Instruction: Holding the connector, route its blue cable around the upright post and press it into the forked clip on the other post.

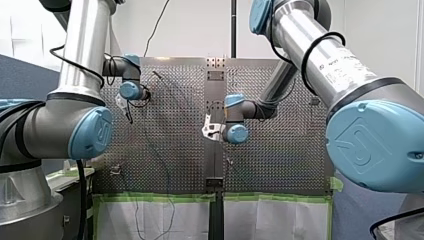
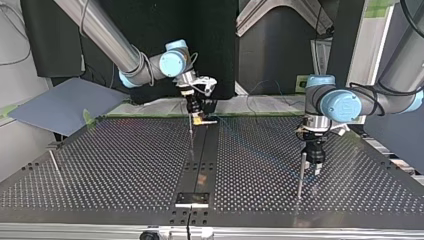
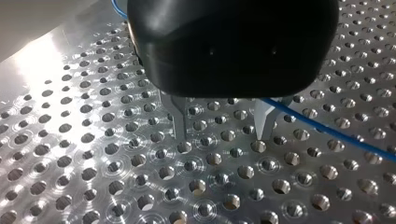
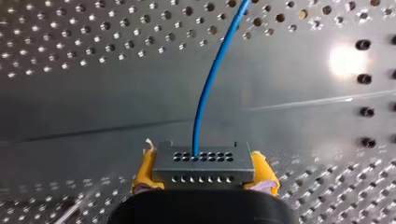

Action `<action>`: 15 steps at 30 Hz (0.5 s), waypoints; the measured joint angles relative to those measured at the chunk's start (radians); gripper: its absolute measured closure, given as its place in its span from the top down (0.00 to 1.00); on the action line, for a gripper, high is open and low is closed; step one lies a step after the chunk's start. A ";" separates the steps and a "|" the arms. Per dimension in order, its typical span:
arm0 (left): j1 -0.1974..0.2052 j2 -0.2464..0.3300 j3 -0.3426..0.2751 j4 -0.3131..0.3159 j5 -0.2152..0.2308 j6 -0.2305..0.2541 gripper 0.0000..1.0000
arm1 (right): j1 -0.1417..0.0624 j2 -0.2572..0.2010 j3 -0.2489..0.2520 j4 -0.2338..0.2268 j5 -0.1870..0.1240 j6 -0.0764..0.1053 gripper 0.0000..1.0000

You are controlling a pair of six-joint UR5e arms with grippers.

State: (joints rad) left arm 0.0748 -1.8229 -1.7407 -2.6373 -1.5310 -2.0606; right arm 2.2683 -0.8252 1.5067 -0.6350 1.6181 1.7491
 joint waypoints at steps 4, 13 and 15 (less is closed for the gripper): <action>0.000 0.000 0.000 -0.001 -0.004 -0.001 0.71 | 0.003 0.001 0.041 -0.041 0.015 -0.005 0.00; 0.000 0.000 0.000 0.001 -0.007 -0.012 0.71 | 0.004 0.036 0.131 -0.121 0.071 -0.026 0.00; 0.000 0.000 0.000 0.002 -0.008 -0.014 0.71 | 0.004 0.054 0.151 -0.128 0.090 -0.029 0.00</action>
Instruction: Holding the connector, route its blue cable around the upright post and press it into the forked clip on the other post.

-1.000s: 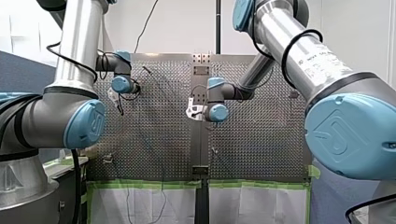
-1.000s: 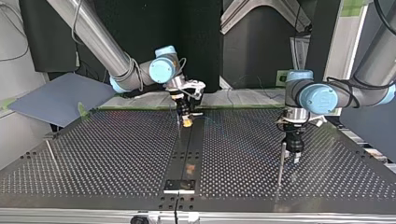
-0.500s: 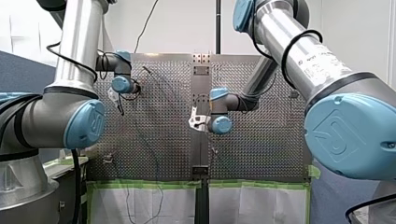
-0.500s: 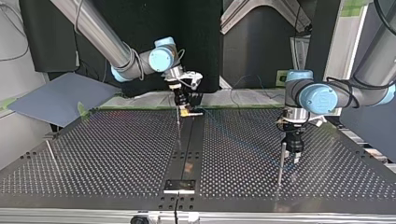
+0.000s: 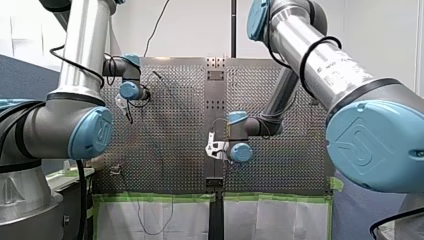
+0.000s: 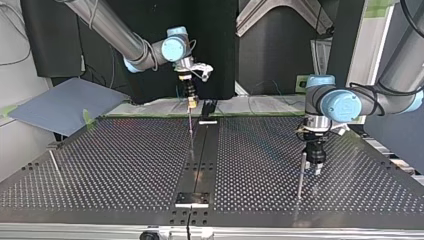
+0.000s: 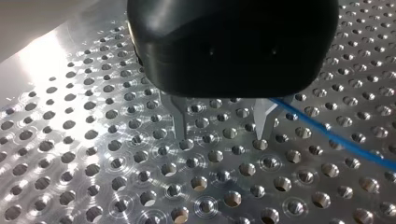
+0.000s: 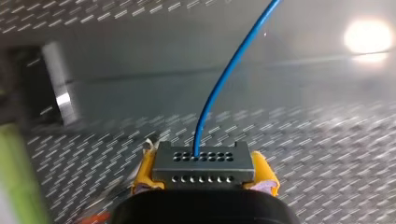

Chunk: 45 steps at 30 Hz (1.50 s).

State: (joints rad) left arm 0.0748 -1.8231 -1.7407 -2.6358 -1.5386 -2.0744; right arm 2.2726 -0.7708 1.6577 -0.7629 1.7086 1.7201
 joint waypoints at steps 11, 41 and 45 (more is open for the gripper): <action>0.000 0.000 0.000 0.001 -0.002 -0.001 0.71 | 0.001 0.105 0.066 -0.077 0.053 0.002 0.00; 0.000 0.000 0.000 0.001 -0.005 -0.001 0.71 | -0.117 0.365 0.012 -0.169 0.063 0.000 0.00; 0.000 0.000 0.000 0.001 -0.005 -0.001 0.71 | -0.130 0.397 0.007 -0.173 0.063 0.000 0.00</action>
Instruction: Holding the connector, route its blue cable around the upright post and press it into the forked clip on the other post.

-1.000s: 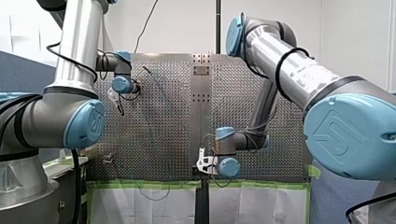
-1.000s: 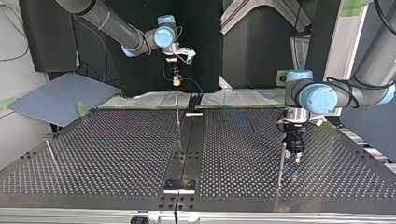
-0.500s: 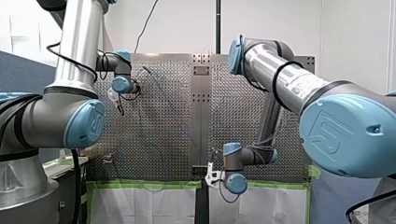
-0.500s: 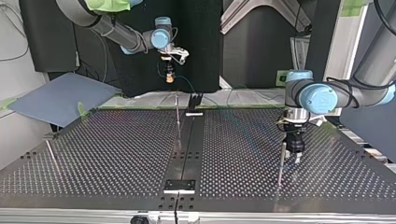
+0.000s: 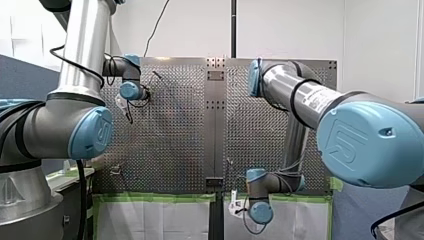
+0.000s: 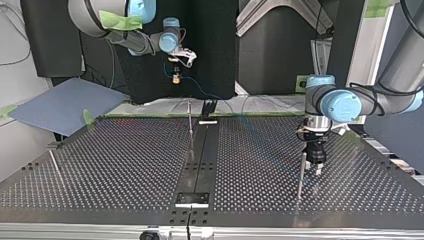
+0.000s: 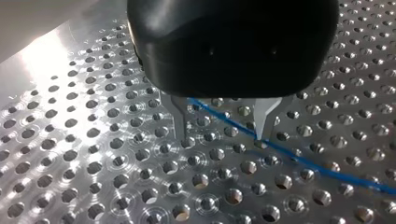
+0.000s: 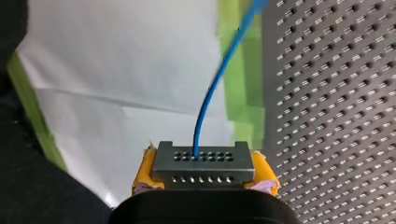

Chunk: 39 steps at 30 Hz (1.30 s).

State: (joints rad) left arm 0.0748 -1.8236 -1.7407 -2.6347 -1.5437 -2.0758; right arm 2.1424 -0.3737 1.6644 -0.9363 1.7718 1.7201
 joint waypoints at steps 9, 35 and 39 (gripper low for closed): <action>0.000 0.000 0.000 -0.002 0.001 -0.001 0.71 | -0.016 0.088 -0.014 -0.013 0.000 0.000 0.00; 0.000 0.000 0.000 0.000 0.001 -0.005 0.71 | -0.043 0.170 -0.046 0.037 0.016 -0.033 0.00; 0.000 0.000 0.000 0.000 0.001 -0.006 0.71 | -0.045 0.139 -0.046 0.065 0.019 -0.035 0.00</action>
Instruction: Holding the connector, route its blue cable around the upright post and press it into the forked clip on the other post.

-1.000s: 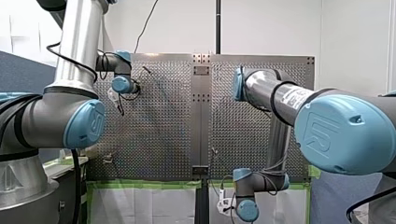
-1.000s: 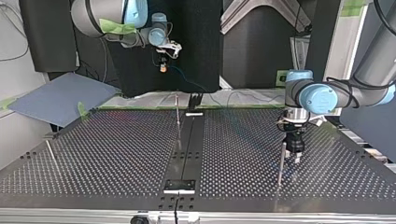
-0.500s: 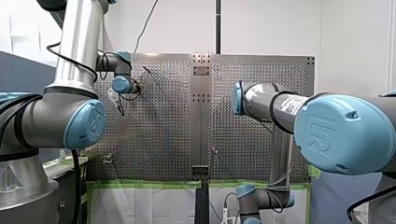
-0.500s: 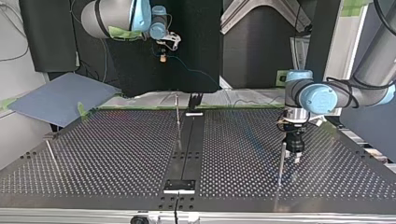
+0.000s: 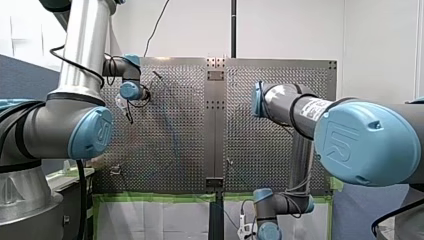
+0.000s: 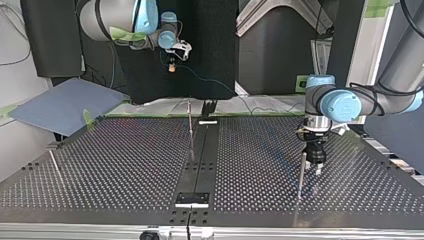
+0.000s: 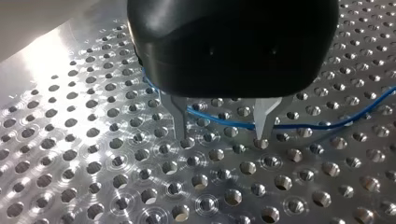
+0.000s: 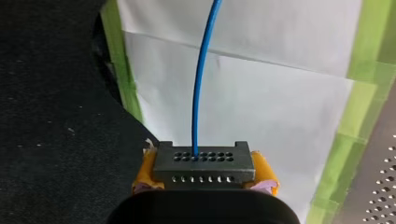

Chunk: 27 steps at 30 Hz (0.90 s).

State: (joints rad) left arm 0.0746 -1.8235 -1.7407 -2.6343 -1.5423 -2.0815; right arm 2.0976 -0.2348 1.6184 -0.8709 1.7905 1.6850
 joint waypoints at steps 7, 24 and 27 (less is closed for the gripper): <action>0.000 0.000 0.000 0.000 0.000 0.000 0.71 | -0.011 -0.062 0.021 0.037 0.006 0.000 0.00; 0.000 -0.001 0.000 0.000 -0.001 0.000 0.71 | -0.049 -0.221 0.092 0.078 0.000 -0.042 0.00; 0.000 -0.001 0.000 0.000 -0.001 0.000 0.71 | -0.050 -0.249 0.105 0.081 0.000 -0.054 0.00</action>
State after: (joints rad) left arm 0.0745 -1.8243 -1.7407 -2.6340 -1.5430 -2.0816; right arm 2.0472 -0.4839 1.7230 -0.7900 1.7902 1.6312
